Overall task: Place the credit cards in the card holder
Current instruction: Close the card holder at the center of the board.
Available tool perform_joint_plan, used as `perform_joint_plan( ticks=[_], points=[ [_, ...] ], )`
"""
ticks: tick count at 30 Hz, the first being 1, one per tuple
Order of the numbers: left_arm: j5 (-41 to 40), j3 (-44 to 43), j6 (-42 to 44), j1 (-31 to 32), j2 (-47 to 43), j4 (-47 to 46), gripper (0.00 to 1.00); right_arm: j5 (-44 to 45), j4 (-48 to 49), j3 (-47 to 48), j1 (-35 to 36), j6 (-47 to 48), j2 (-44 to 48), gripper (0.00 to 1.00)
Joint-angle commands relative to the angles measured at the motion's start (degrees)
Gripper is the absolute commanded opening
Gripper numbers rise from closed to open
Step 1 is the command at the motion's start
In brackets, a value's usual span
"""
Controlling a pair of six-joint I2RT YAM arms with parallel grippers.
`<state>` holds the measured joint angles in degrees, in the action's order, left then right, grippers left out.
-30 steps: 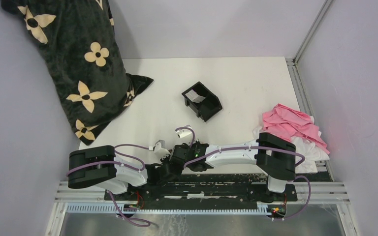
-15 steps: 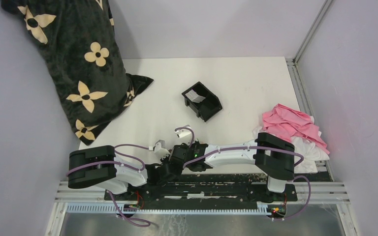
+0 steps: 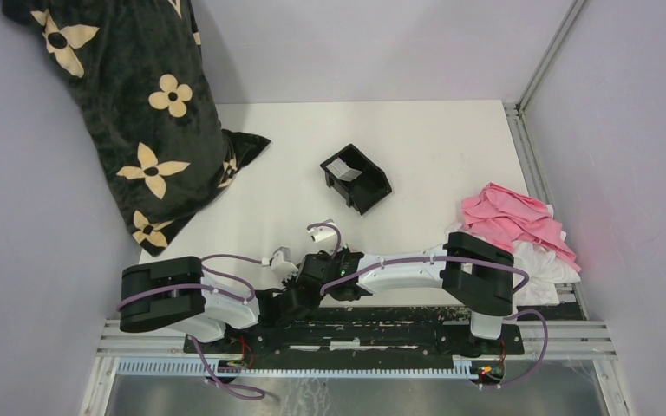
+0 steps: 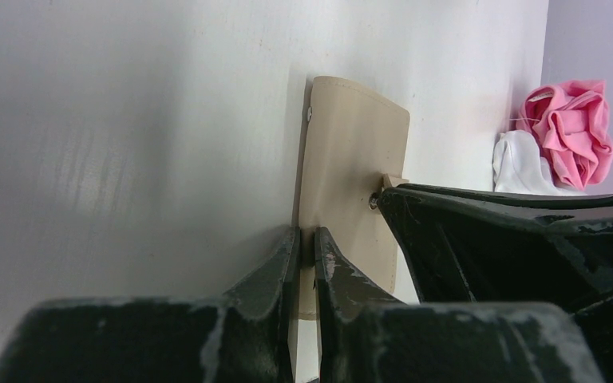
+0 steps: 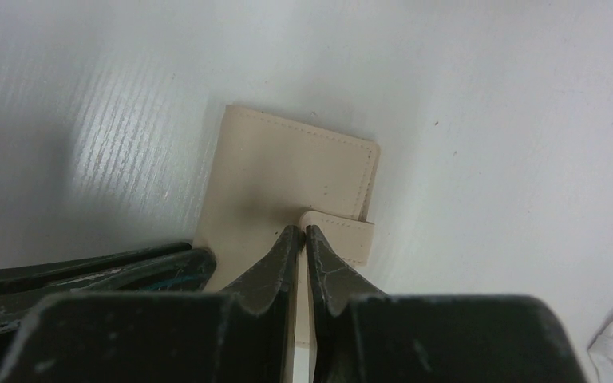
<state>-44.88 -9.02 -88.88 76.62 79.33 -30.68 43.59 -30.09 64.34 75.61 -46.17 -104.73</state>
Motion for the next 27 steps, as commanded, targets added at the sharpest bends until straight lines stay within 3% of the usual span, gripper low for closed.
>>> perform_joint_plan(
  ticks=[1, 27],
  points=[
    [-0.9, 1.5, 0.3, 0.0, -0.2, 2.9, 0.16, -0.4, 1.1, 1.6, -0.1, 0.0, -0.9, 0.12],
    [-1.0, 2.5, 0.5, 0.1, 1.0, 0.1, 0.15, -1.5, 0.4, 1.7, 1.0, -0.6, 1.4, 0.09]
  ],
)
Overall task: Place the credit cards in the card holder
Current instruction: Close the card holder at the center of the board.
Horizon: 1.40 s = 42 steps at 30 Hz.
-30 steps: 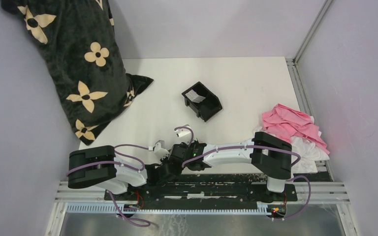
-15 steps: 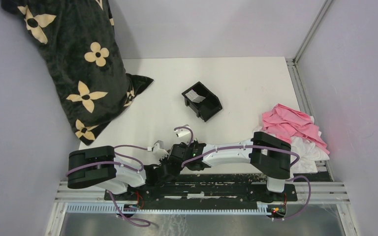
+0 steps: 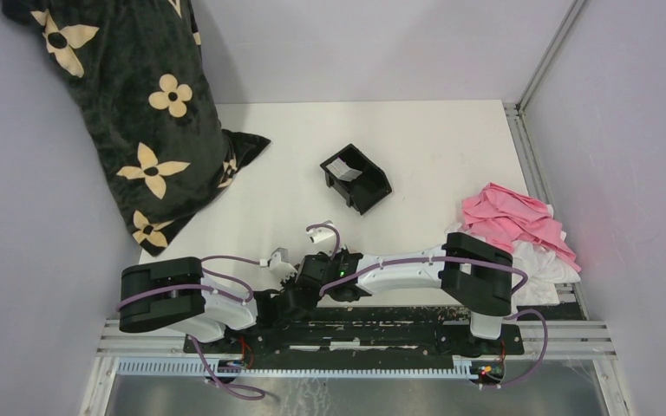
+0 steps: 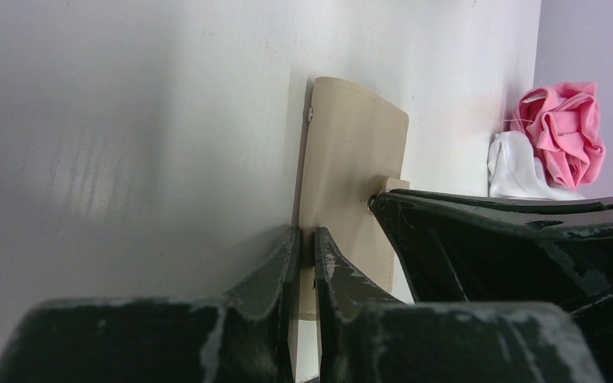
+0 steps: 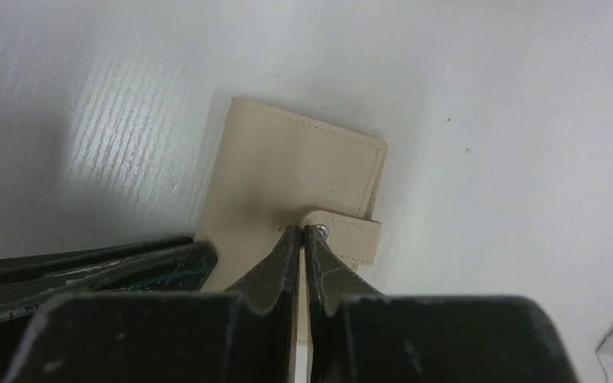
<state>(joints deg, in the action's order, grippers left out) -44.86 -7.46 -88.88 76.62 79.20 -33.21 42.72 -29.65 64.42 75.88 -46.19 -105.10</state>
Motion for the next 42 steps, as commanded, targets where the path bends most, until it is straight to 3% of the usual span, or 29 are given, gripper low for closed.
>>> perform_joint_plan(
  ticks=[1, 26, 42],
  points=[
    [-1.0, 0.9, 0.5, 0.1, 1.1, 2.6, 0.15, -0.5, -0.1, 1.7, 0.8, -0.6, 2.0, 0.09],
    [-1.4, 1.2, 1.3, 0.0, -0.3, 3.1, 0.15, -1.2, 0.9, 2.4, 0.1, 0.6, 2.1, 0.09],
    [-0.9, 2.3, 2.7, 0.3, 1.0, -1.7, 0.15, -3.9, 5.2, -2.4, -2.7, -0.6, 2.4, 0.09]
  ],
)
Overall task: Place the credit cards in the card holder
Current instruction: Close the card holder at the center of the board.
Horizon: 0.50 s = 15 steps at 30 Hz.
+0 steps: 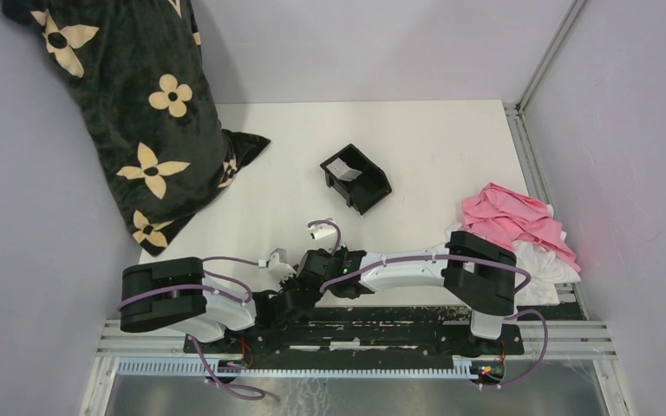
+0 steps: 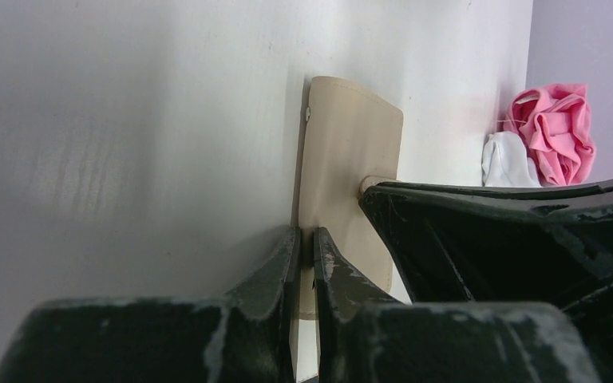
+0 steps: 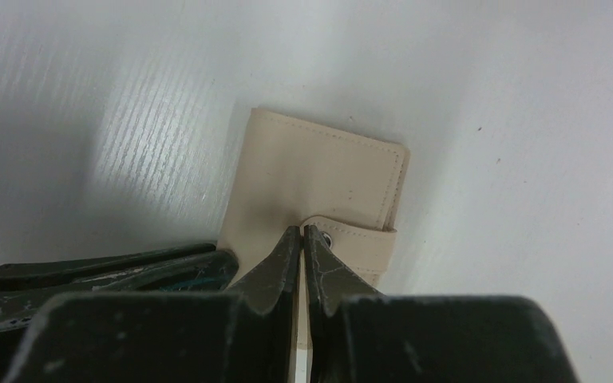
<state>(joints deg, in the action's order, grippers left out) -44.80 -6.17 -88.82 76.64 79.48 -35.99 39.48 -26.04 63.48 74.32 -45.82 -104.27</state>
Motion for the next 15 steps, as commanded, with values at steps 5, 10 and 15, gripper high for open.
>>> perform_joint_plan(
  ticks=[5, 10, 15],
  points=[
    [-1.1, 0.8, 2.7, 0.3, 0.9, 1.1, 0.15, -0.7, 2.0, -3.2, -1.3, -1.8, 2.5, 0.08],
    [-1.1, 0.6, 3.0, 0.4, 1.1, 1.1, 0.15, 0.5, 2.0, -5.9, -1.3, -3.5, 4.5, 0.08],
    [-1.0, 0.3, 3.3, 0.3, 1.4, 1.0, 0.14, 1.7, 3.8, -10.6, -1.7, -5.4, 8.7, 0.08]
  ],
)
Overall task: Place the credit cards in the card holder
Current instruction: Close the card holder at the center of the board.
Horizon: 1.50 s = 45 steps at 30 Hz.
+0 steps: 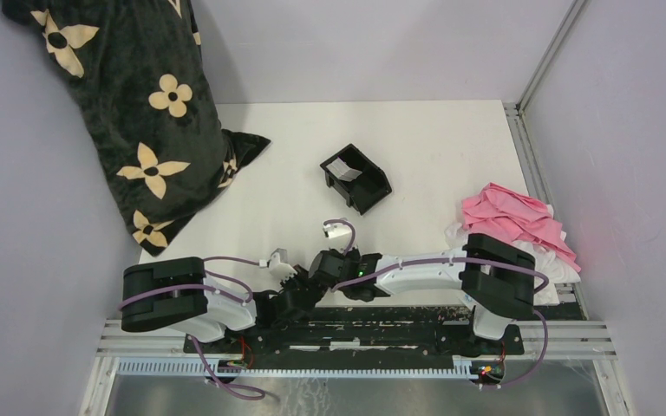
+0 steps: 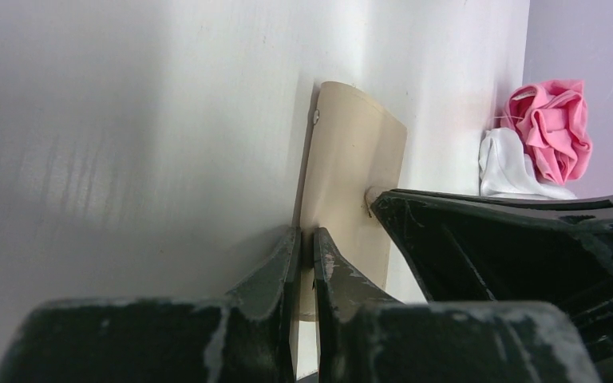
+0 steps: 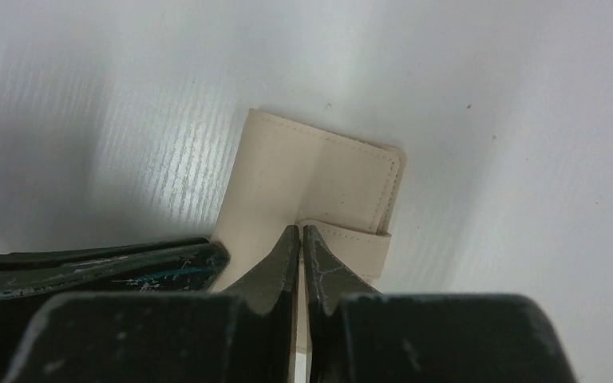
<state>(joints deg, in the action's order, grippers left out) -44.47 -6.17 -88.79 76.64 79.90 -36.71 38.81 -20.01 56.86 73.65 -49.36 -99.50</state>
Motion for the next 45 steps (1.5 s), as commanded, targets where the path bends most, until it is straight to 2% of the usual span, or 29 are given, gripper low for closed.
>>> perform_joint_plan(
  ticks=[1, 11, 17, 19, 23, 29, 37, 45],
  points=[
    [-1.3, 0.2, 3.2, 0.4, 1.1, 1.8, 0.15, 1.9, -1.4, -5.5, -1.3, -2.1, 4.7, 0.08],
    [-1.2, -1.0, 3.5, 0.7, 2.5, 1.9, 0.14, -2.0, 4.5, -11.0, -2.4, -3.8, 6.1, 0.07],
    [-1.2, -1.4, 3.5, 0.7, 3.3, 2.0, 0.15, -1.2, 6.9, -11.8, -2.4, -1.8, 8.6, 0.07],
    [-1.2, -1.5, 3.5, 0.7, 3.3, 2.0, 0.14, -0.2, 4.5, -9.8, -2.4, -0.3, 9.1, 0.11],
    [-1.2, -1.3, 3.5, 0.8, 3.0, 2.0, 0.15, 1.8, 0.5, -6.4, -2.0, 1.5, 9.8, 0.27],
    [-0.9, 0.0, 3.9, 0.9, 2.9, -2.0, 0.14, 3.8, -3.7, -3.9, -0.5, 1.7, 9.2, 0.37],
    [0.0, 0.7, 3.7, 1.1, 0.2, -2.8, 0.14, 7.8, -10.4, -0.3, 1.6, 1.1, 8.0, 0.40],
    [-0.2, 1.2, 1.3, 1.7, -1.2, -1.8, 0.14, 7.5, -11.5, 1.7, 2.7, 1.0, 5.9, 0.46]
  ],
)
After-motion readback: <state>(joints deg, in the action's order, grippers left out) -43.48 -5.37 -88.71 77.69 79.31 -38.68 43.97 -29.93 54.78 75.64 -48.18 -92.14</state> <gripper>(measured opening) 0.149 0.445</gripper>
